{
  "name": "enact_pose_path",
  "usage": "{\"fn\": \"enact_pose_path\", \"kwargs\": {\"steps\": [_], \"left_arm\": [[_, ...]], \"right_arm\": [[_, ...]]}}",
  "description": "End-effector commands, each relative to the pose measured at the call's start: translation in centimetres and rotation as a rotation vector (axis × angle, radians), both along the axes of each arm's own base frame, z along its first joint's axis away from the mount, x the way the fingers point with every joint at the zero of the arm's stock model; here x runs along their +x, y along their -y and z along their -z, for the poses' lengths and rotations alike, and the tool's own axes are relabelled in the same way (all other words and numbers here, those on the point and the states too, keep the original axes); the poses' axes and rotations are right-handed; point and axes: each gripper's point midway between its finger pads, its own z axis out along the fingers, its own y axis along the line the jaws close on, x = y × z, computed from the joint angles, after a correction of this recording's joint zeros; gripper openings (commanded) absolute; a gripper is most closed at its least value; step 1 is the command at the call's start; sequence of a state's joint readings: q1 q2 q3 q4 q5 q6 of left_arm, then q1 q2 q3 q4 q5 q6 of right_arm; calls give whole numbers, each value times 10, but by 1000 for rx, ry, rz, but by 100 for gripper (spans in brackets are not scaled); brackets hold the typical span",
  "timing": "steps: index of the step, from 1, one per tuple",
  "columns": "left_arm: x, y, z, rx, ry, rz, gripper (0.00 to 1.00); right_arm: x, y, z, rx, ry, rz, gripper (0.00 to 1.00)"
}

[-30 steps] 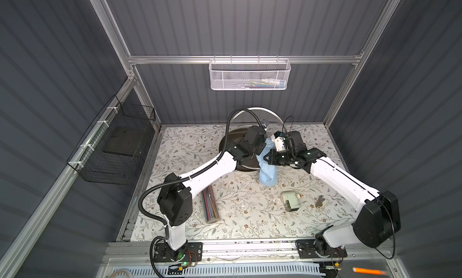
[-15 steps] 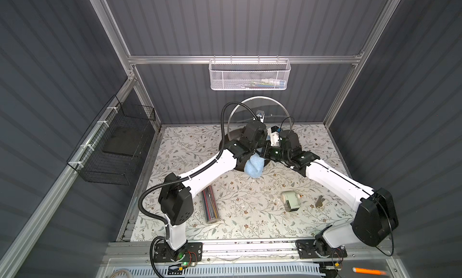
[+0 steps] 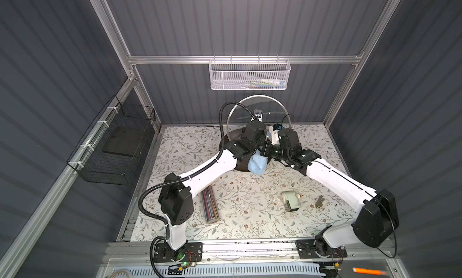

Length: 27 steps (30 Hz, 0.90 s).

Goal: Wipe the pot lid with a cloth
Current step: Wipe the pot lid.

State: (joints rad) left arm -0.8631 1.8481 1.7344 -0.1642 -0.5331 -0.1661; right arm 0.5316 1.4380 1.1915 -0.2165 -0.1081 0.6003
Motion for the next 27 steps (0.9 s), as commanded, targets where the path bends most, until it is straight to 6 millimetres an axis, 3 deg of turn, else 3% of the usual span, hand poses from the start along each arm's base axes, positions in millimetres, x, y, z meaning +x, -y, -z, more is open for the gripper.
{"fn": "enact_pose_path", "kwargs": {"steps": [1,6,13,17,27], "left_arm": [[-16,-14,-103,-134,195,9,0],[-25,-2,-95,-106,184,110,0],[-55,23,-83,-68,169,354,0],[-75,34,-74,-35,157,481,0],[-128,54,-59,65,128,718,0]], "right_arm": [[6,65,10,-217,5,175,0],[10,91,-3,-223,29,216,0],[25,101,-31,-215,69,182,1],[36,97,-52,-208,97,127,1],[58,59,-66,-112,53,-117,2]]}}
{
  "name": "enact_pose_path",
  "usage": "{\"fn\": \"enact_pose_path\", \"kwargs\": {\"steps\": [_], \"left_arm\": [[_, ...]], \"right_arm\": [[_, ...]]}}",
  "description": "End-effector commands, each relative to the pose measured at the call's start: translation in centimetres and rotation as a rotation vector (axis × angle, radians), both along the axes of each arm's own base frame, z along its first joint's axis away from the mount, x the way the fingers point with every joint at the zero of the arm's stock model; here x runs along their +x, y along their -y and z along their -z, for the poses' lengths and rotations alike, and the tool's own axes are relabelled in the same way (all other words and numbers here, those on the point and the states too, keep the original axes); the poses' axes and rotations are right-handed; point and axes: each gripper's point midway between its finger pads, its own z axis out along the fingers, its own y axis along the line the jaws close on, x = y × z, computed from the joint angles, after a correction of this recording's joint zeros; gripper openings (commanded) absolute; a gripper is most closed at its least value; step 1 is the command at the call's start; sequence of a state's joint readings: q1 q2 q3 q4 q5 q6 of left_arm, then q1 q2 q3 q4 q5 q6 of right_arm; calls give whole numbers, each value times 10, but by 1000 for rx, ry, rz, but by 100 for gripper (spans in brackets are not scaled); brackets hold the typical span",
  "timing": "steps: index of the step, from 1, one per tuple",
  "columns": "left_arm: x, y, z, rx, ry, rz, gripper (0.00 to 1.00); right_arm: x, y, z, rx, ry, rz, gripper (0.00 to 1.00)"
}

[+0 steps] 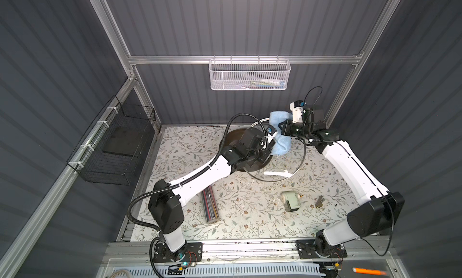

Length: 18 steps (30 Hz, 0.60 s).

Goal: Wipe the pot lid with a cloth
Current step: Wipe the pot lid.

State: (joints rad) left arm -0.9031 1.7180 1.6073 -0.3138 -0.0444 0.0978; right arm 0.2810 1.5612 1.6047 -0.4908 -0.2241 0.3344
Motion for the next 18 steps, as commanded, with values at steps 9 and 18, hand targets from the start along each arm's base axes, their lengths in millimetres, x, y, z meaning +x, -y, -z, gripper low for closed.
{"fn": "enact_pose_path", "kwargs": {"steps": [9,18], "left_arm": [[-57,26,-76,-68,200,229,0],[-64,35,-66,32,265,286,0]], "right_arm": [[-8,-53,14,65,-198,-376,2],[-35,-87,46,193,-348,-604,2]]}}
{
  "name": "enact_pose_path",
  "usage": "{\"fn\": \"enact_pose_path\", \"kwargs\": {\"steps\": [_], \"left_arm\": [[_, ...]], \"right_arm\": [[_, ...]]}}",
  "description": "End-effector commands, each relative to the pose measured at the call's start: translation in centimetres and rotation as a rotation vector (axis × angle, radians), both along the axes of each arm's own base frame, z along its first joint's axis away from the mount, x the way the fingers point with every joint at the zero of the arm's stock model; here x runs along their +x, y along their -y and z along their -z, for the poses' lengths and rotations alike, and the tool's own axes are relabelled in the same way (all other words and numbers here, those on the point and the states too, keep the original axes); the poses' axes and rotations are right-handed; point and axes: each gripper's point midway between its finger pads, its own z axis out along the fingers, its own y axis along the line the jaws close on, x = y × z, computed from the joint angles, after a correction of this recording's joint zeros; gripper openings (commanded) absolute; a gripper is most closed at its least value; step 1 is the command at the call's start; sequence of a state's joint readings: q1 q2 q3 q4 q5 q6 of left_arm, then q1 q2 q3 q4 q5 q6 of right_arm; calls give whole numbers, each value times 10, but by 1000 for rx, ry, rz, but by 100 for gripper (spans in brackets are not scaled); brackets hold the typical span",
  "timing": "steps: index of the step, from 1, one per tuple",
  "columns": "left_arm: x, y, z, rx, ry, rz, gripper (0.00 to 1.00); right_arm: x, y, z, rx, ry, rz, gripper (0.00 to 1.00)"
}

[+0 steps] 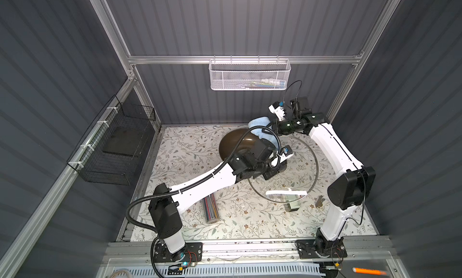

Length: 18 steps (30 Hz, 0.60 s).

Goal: Wipe the pot lid with a cloth
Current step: Wipe the pot lid.

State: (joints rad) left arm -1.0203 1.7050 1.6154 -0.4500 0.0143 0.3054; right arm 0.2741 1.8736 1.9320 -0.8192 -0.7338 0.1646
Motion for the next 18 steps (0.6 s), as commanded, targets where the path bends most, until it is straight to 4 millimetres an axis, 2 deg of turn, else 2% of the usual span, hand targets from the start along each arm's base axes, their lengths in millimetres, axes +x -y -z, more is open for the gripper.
{"fn": "enact_pose_path", "kwargs": {"steps": [1,9,12,15,18], "left_arm": [[3,13,-82,-151,191,42,0],[-8,16,-69,-91,202,116,0],[-11,16,-66,-79,203,134,0],[-13,14,-63,-53,217,155,0],[-11,12,-57,-18,234,160,0]], "right_arm": [[-24,-18,13,60,-93,-142,2],[-66,-59,39,17,-144,-361,1],[-82,-70,37,58,-146,-450,1],[-94,-77,39,74,-151,-507,2],[-103,-78,60,-40,-164,-531,2]]}}
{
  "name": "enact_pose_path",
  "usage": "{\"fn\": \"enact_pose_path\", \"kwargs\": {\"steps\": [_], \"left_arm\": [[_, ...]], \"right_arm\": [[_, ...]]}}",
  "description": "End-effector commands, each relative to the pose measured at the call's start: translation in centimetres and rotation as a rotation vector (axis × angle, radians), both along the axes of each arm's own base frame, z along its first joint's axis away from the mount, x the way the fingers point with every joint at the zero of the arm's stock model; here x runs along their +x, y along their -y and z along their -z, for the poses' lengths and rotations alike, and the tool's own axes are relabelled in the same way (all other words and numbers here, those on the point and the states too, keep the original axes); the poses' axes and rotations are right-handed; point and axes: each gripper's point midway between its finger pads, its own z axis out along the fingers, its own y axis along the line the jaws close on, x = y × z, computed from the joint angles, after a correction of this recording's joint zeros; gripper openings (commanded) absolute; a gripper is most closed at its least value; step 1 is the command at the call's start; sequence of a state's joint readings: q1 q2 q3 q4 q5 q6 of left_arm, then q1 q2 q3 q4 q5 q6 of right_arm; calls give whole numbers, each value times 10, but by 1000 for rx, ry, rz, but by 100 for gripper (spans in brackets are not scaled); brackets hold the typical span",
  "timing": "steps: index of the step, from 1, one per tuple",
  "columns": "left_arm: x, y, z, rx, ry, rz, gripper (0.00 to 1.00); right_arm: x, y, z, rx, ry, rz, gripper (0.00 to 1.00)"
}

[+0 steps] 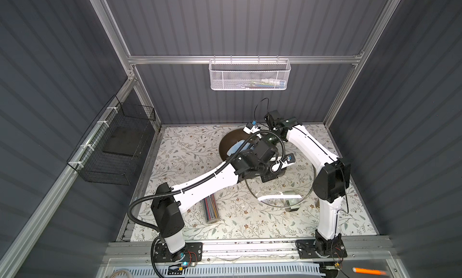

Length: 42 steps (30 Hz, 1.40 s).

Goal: Wipe the pot lid with a cloth
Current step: Wipe the pot lid.

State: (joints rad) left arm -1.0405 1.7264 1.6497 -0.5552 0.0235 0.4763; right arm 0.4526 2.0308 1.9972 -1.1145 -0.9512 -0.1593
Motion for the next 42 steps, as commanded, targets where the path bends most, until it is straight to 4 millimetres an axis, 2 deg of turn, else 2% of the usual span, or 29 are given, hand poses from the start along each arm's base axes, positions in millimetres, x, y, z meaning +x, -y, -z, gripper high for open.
{"fn": "enact_pose_path", "kwargs": {"steps": [1,5,10,16,18,21,26,33,38,42], "left_arm": [[5,13,-71,-154,158,40,0],[8,13,-65,-136,170,35,0],[11,10,-65,-135,194,21,0],[14,7,-71,-144,215,-5,0],[17,6,-69,-136,220,-19,0],[21,6,-67,-126,225,-34,0],[30,8,-56,-93,233,-64,0],[37,11,-49,-75,243,-89,0],[43,10,-48,-72,261,-115,0],[49,12,-35,-44,262,-130,0]], "right_arm": [[-15,2,16,-91,21,-67,2],[-11,13,48,-283,79,-48,1],[-3,23,62,-386,137,-21,0],[18,40,81,-525,243,50,0],[29,52,84,-597,297,90,0],[44,68,79,-668,385,155,0],[64,91,48,-678,496,288,0],[77,119,10,-646,563,426,0],[75,133,9,-649,539,458,0],[77,139,24,-631,491,498,0]]}}
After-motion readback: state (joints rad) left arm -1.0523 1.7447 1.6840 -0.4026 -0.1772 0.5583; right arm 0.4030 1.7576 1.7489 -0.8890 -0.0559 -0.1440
